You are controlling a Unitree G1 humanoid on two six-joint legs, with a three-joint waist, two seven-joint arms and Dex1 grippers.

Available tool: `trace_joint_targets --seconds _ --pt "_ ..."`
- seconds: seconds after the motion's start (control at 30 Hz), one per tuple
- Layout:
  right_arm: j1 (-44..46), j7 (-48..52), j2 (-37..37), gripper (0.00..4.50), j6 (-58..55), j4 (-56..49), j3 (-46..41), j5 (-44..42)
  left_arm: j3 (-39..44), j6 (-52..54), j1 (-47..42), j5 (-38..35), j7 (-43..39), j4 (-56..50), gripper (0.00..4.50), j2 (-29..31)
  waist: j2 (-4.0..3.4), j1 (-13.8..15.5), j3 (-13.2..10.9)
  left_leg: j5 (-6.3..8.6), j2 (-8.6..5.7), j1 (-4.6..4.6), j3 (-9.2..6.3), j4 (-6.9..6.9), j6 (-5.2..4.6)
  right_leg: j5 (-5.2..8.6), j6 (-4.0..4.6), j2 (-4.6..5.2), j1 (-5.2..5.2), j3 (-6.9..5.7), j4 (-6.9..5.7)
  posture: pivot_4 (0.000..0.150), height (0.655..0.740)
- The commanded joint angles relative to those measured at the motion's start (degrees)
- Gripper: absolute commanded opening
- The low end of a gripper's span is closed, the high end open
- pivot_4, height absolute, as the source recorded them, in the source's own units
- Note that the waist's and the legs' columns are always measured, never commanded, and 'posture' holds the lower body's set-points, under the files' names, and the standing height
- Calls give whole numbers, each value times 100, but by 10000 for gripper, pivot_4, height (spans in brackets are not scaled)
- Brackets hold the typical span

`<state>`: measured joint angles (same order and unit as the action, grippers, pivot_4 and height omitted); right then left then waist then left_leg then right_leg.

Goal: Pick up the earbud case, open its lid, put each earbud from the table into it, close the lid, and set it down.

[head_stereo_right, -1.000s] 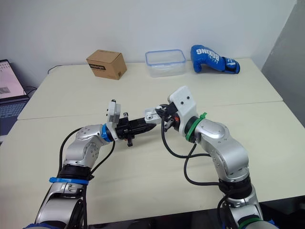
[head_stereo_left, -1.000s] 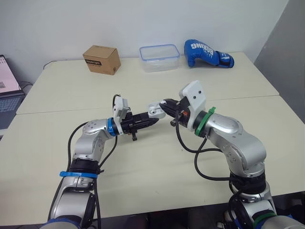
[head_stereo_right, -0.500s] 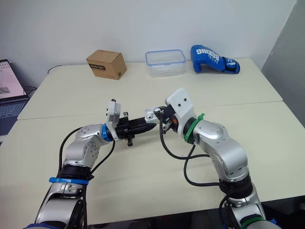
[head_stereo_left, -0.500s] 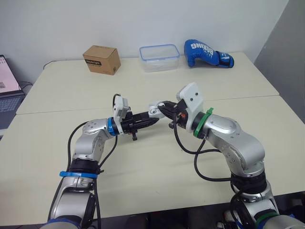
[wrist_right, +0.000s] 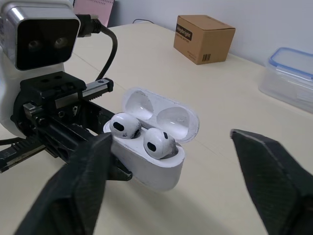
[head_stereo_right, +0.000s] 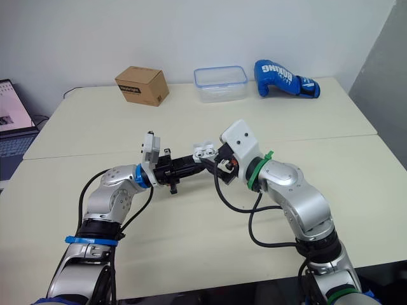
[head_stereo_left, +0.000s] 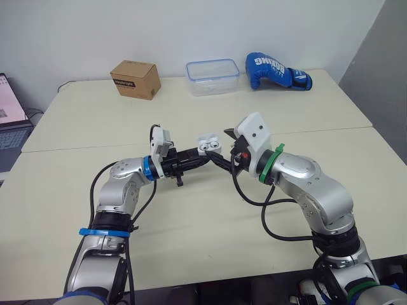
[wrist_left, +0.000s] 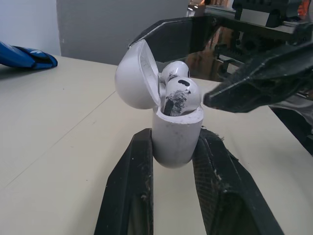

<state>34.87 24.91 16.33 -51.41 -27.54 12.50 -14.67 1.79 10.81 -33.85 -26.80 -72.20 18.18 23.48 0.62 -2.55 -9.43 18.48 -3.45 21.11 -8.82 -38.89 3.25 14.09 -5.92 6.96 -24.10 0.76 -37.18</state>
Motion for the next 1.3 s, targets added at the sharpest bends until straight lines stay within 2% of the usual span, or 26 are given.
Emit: trace_joint_targets --seconds 0.03,0.13,0.23,0.37,0.57,0.6,0.9,1.3 --pt "167 121 -26 44388 132 -203 -310 -256 85 -43 -26 -112 -59 -272 7453 68 0 0 0 0 0 0 0 0 0 0 0 0 0 0 0 1500 7307" --pt "359 626 115 44388 -157 -322 -818 -1004 89 -40 12 -108 -93 -244 7453 103 0 2 0 0 0 0 0 0 0 0 0 0 1 0 1 1500 7307" --pt "871 1005 376 38702 -691 -70 -1530 -1873 95 -46 43 -110 -168 -208 7453 142 0 1 0 0 0 0 -1 0 0 0 0 0 2 0 3 1500 7307" --pt "1429 1322 825 23905 -550 677 -1529 -1900 88 47 119 -185 -196 -372 7453 162 0 -1 0 0 1 -2 -2 3 -1 0 0 -1 4 -4 3 1500 7307" --pt "1655 2206 1409 1516 476 1758 -582 -1176 63 462 378 -394 -169 -918 7453 205 0 -26 -1 1 1 -1 7 4 -2 0 0 0 2 2 5 1500 7307" --pt "1694 2320 1421 447 658 1969 -464 -1067 66 511 413 -415 -158 -988 7453 218 0 -35 -1 1 1 -1 8 4 -2 0 0 0 3 2 5 1500 7307" --pt "2014 3181 1263 447 1654 3143 304 -405 78 700 508 -420 -157 -1209 7453 321 0 -58 -1 0 2 -1 6 3 -1 0 0 1 1 1 7 1500 7307" --pt "2040 3491 884 447 1853 3084 581 -84 19 753 555 -404 -174 -1222 7453 337 0 -59 -1 0 2 0 0 2 0 0 0 1 1 0 7 1500 7307"
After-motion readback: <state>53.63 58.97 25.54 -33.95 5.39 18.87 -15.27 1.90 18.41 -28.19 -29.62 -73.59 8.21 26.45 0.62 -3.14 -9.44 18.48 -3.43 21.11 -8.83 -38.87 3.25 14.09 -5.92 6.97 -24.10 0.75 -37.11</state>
